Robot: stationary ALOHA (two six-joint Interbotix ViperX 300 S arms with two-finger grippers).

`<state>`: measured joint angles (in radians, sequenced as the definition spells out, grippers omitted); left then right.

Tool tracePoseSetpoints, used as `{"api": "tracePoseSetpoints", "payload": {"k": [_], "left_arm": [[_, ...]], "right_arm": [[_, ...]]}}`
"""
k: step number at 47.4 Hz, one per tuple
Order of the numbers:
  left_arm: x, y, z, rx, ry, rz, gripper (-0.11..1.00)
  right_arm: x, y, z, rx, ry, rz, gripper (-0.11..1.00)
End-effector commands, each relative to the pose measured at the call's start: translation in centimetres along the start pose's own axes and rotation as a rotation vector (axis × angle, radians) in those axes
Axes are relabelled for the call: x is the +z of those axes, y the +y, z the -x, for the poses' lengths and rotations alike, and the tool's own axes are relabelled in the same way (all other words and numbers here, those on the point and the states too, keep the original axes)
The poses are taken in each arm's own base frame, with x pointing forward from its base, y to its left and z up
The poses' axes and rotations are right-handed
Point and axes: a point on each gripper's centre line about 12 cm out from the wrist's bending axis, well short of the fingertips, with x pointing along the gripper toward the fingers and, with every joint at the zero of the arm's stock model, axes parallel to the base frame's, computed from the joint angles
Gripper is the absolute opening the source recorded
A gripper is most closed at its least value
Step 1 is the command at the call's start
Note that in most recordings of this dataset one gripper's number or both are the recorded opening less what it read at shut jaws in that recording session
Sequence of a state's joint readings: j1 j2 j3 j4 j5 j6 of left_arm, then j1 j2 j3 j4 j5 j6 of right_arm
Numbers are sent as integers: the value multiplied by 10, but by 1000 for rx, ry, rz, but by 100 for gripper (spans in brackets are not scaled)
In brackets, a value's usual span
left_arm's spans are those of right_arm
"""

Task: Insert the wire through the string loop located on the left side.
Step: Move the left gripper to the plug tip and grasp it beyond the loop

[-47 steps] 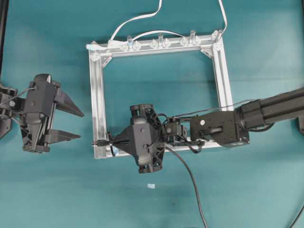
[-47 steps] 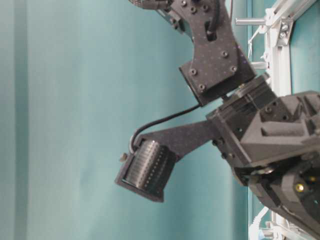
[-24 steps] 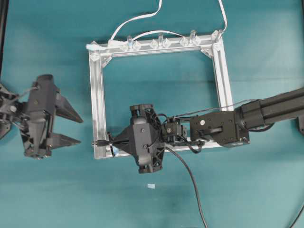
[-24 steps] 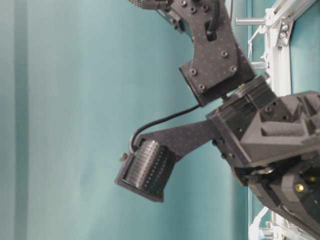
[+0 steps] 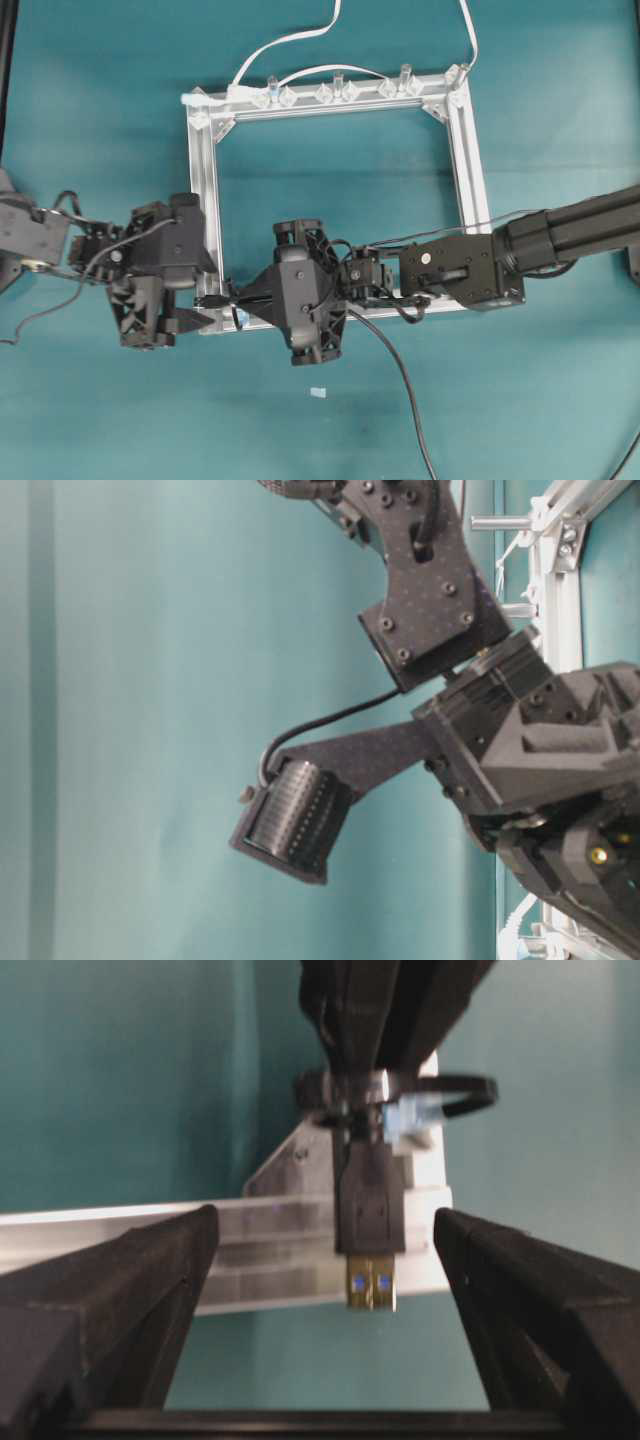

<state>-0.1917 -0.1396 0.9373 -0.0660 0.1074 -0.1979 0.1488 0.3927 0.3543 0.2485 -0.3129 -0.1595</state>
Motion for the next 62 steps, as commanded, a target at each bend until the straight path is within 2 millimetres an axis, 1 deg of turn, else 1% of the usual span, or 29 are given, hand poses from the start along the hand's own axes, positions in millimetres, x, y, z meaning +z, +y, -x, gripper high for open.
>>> {"api": "tracePoseSetpoints", "payload": {"k": [1,14,17,20,22,25,31,32,33,62], "left_arm": [[11,-4,-3,-9,-23,1,91],[13,-5,-4,-9,-25,-1,89],[13,-5,-4,-9,-26,-4,86],[14,-5,-4,-10,-29,-4,80],[15,-5,-3,-10,-30,-4,75],[16,-6,-3,-11,-32,-5,62],[17,-6,-3,-12,-32,-6,28],[17,-7,-3,-13,-33,-9,22],[16,-7,-3,-14,-31,-10,20],[17,-8,-3,-16,-32,-11,21]], "right_arm": [[21,1,3,2,-58,1,8],[22,1,3,2,-59,1,8],[22,1,3,2,-59,1,8],[22,1,3,2,-59,1,8],[22,1,3,2,-59,1,8],[22,1,3,2,-59,1,8],[21,1,3,2,-58,1,8],[21,1,3,2,-58,1,8],[20,1,3,2,-56,1,8],[17,1,4,2,-46,2,8]]}}
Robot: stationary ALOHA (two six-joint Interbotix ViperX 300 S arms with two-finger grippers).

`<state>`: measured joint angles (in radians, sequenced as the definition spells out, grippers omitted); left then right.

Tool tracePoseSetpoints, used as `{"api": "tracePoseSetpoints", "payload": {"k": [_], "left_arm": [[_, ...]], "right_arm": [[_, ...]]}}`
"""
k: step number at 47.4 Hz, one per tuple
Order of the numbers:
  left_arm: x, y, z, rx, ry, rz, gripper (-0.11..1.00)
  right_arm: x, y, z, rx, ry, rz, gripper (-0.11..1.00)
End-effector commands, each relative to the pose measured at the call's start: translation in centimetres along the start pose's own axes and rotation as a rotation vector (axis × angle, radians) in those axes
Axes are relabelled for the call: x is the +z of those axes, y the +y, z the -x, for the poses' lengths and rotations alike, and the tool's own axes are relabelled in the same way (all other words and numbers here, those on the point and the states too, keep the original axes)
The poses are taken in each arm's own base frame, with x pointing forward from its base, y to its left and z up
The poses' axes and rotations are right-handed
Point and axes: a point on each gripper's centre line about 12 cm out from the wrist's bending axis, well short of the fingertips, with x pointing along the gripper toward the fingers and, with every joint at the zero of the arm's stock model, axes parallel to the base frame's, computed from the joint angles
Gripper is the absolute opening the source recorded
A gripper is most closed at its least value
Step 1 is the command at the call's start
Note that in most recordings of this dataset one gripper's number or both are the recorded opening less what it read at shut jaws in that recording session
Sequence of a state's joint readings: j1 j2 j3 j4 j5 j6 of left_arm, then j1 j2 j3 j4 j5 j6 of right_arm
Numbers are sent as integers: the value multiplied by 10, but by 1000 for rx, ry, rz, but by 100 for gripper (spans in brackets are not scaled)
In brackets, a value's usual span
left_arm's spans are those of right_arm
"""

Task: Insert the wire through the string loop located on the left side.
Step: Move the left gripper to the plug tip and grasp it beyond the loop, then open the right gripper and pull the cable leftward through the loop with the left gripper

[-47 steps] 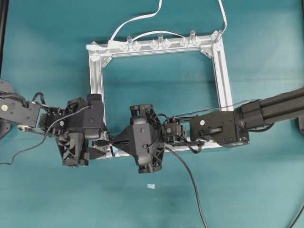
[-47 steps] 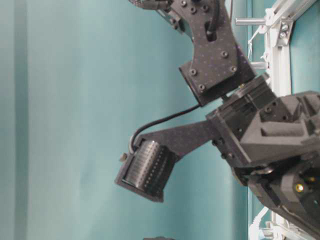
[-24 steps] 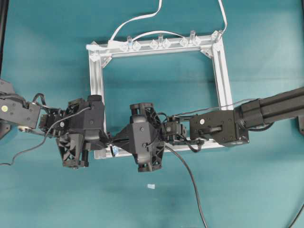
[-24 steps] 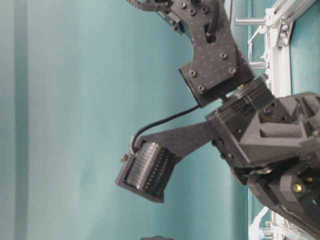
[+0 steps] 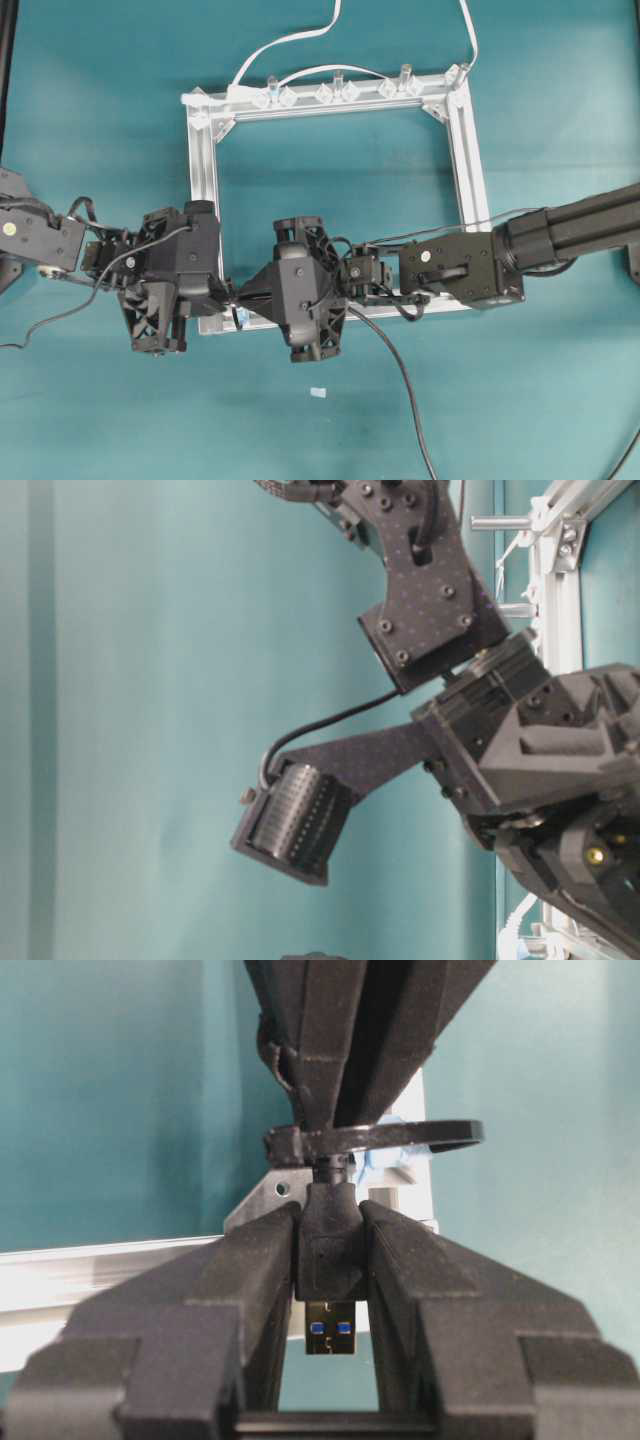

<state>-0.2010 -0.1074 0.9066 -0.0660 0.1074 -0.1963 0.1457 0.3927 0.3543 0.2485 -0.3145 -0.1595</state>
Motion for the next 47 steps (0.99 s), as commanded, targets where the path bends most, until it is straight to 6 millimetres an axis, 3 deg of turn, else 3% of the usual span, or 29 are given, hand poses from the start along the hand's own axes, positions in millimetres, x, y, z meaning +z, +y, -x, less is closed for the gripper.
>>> {"api": "tracePoseSetpoints", "payload": {"k": [1,18,22,30,33,36,47], "left_arm": [[11,-4,4,-11,-35,-3,21],[12,-4,4,-10,-37,-1,21],[12,-4,4,-11,-37,-3,21],[12,-4,4,-11,-37,-3,21],[12,-4,4,-11,-37,-3,21],[12,-4,4,-11,-37,-3,21],[10,-4,6,-11,-34,-4,21]], "right_arm": [[16,2,4,5,-41,3,8],[15,3,4,7,-34,-5,9],[14,2,4,7,-29,-4,26],[9,2,6,6,-15,-3,76],[7,2,6,6,-11,-6,89],[7,2,6,6,-11,-6,95],[7,2,6,6,-11,-6,96]]}}
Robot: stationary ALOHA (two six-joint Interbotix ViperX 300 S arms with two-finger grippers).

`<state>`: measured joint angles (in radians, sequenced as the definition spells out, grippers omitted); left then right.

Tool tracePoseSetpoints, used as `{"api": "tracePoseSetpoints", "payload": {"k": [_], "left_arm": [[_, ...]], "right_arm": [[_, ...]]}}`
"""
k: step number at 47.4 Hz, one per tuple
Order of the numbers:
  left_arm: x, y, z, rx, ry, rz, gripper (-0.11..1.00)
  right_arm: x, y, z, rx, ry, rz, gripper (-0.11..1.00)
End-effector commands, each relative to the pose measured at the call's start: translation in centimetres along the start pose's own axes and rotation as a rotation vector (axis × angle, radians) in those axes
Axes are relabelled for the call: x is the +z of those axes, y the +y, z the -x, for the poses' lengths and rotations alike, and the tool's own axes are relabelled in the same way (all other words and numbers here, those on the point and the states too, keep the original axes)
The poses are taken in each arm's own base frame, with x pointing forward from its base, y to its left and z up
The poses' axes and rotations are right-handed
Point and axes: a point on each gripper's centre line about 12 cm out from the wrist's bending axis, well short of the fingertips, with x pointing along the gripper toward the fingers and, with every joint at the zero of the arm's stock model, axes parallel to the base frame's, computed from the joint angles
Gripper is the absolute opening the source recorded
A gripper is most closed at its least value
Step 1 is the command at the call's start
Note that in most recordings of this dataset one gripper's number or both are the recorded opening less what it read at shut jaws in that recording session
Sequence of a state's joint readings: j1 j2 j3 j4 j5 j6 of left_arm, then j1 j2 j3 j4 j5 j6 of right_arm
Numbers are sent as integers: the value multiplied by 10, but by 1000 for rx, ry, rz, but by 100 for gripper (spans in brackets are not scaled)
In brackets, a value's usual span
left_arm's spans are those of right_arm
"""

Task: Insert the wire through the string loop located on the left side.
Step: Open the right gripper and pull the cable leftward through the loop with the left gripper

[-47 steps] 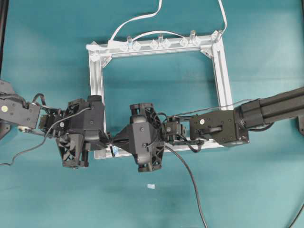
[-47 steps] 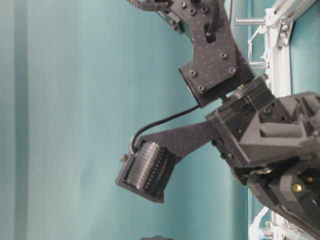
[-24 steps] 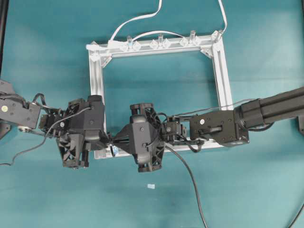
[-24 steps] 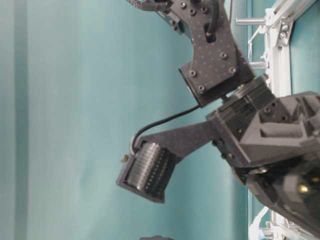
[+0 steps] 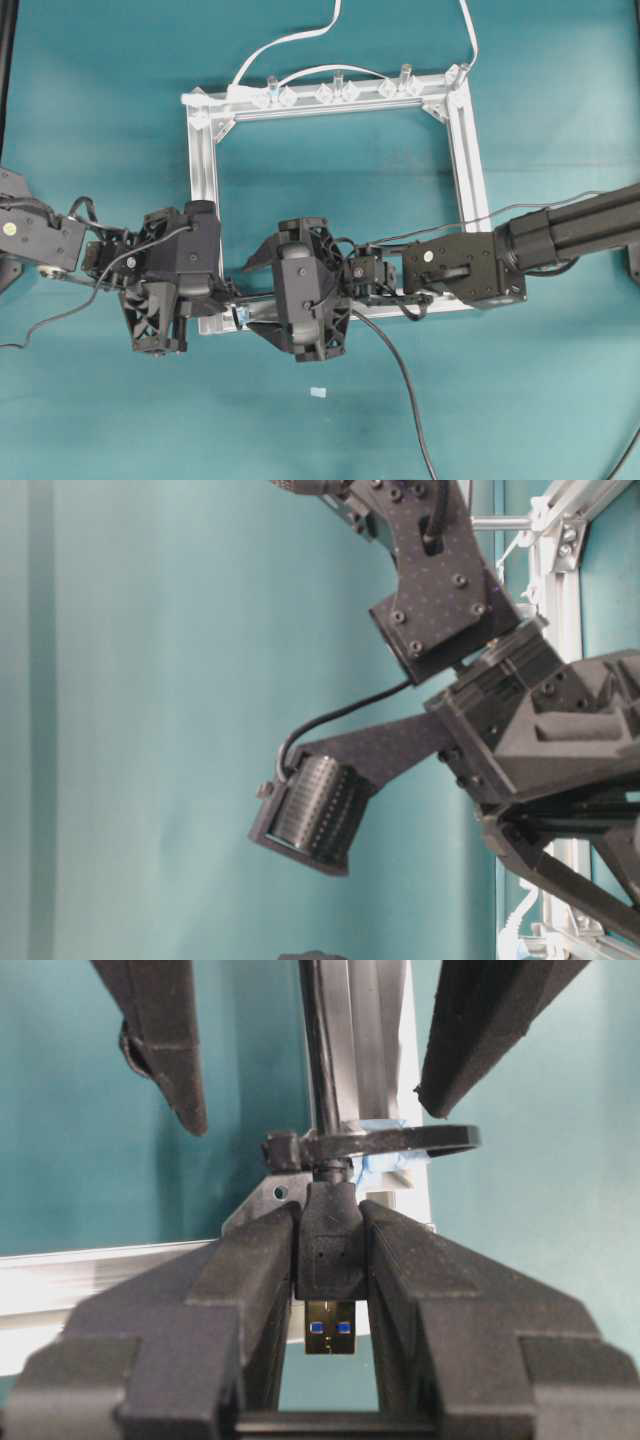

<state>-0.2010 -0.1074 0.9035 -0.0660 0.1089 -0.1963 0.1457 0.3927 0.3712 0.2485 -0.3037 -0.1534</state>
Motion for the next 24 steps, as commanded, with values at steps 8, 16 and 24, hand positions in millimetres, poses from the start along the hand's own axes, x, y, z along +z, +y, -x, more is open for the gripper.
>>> {"api": "tracePoseSetpoints", "payload": {"k": [8,16,24], "left_arm": [[5,-2,11,-8,-20,-3,21],[0,-3,20,-11,-11,-5,21],[-6,-6,26,-17,5,-18,21]], "right_arm": [[15,2,4,5,-38,-1,96],[16,2,5,5,-40,-1,96],[16,2,5,5,-40,-1,96]]}}
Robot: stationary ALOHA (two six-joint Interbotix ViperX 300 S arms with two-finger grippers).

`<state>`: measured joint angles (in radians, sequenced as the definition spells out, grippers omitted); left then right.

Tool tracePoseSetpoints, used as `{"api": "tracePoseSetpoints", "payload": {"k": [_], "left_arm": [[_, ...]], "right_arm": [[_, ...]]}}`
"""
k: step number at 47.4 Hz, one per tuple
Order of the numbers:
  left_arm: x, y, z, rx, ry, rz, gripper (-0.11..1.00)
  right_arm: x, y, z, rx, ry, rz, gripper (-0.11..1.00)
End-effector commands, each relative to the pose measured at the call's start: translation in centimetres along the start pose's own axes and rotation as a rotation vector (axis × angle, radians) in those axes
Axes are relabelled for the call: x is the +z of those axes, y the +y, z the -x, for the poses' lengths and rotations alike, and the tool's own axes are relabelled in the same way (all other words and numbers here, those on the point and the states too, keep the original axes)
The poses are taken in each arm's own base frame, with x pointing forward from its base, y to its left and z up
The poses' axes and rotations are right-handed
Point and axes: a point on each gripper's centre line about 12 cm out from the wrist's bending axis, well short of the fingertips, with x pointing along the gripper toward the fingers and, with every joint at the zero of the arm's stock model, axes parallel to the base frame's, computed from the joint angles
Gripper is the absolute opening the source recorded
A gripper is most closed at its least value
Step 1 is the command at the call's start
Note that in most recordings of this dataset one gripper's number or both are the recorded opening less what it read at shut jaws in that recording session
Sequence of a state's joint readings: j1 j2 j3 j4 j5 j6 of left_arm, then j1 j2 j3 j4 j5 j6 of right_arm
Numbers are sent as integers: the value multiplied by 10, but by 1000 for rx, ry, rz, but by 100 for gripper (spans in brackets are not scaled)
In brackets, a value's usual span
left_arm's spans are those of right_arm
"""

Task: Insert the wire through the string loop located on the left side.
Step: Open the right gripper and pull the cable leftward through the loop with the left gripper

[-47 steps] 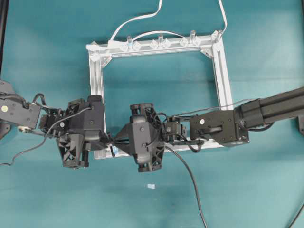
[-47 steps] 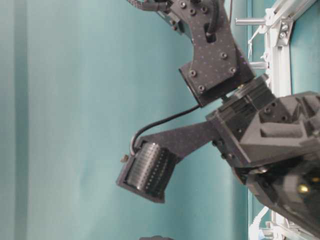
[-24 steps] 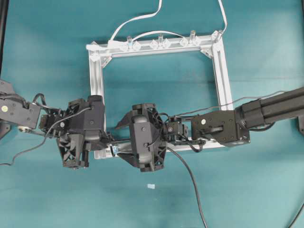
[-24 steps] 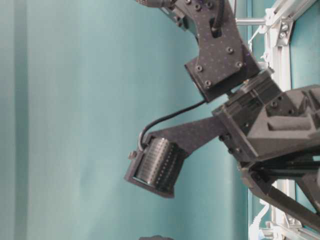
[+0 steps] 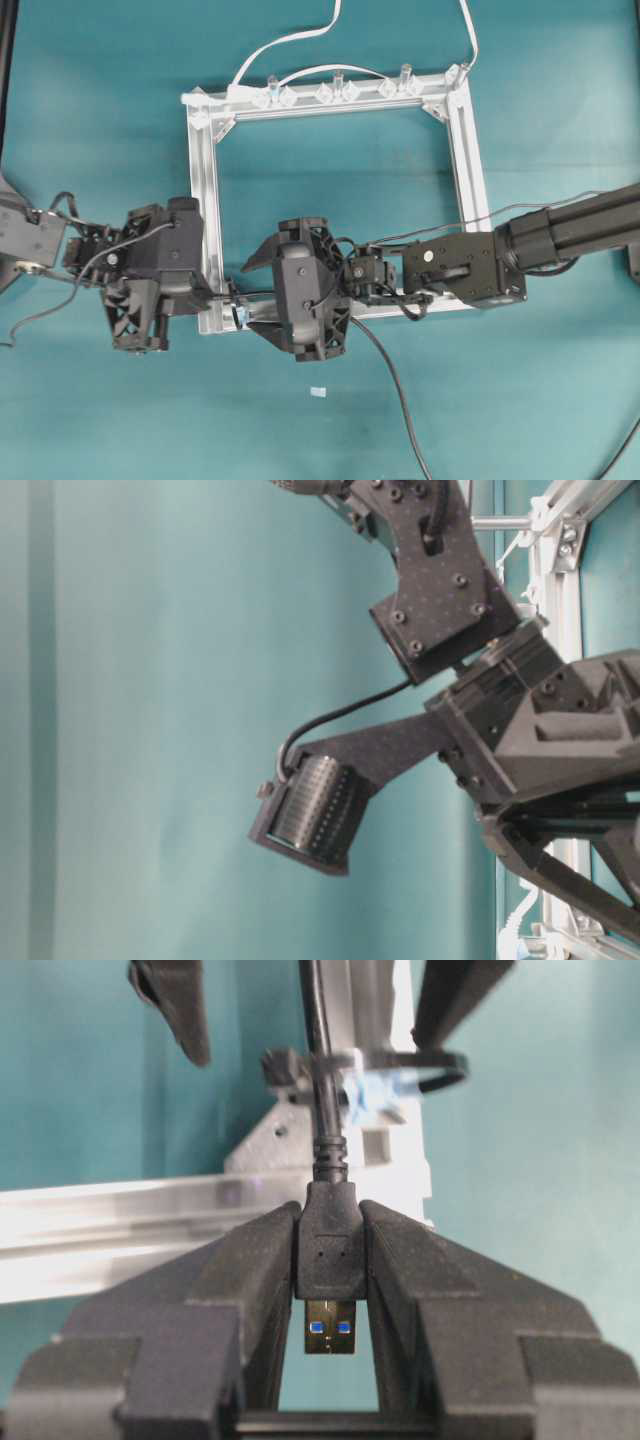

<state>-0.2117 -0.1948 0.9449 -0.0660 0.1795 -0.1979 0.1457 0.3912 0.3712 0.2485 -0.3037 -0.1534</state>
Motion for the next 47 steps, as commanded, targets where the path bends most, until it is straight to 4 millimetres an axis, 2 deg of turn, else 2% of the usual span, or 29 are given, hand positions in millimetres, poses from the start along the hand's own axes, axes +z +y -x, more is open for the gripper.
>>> {"api": "tracePoseSetpoints", "payload": {"k": [1,33,47], "left_arm": [[3,-5,7,-15,-20,-14,21],[-24,-6,30,-25,25,-26,21],[-36,-4,38,-25,40,21,21]], "right_arm": [[15,2,4,5,-38,-1,96],[15,3,4,7,-39,-1,96],[14,6,4,12,-36,2,96]]}}
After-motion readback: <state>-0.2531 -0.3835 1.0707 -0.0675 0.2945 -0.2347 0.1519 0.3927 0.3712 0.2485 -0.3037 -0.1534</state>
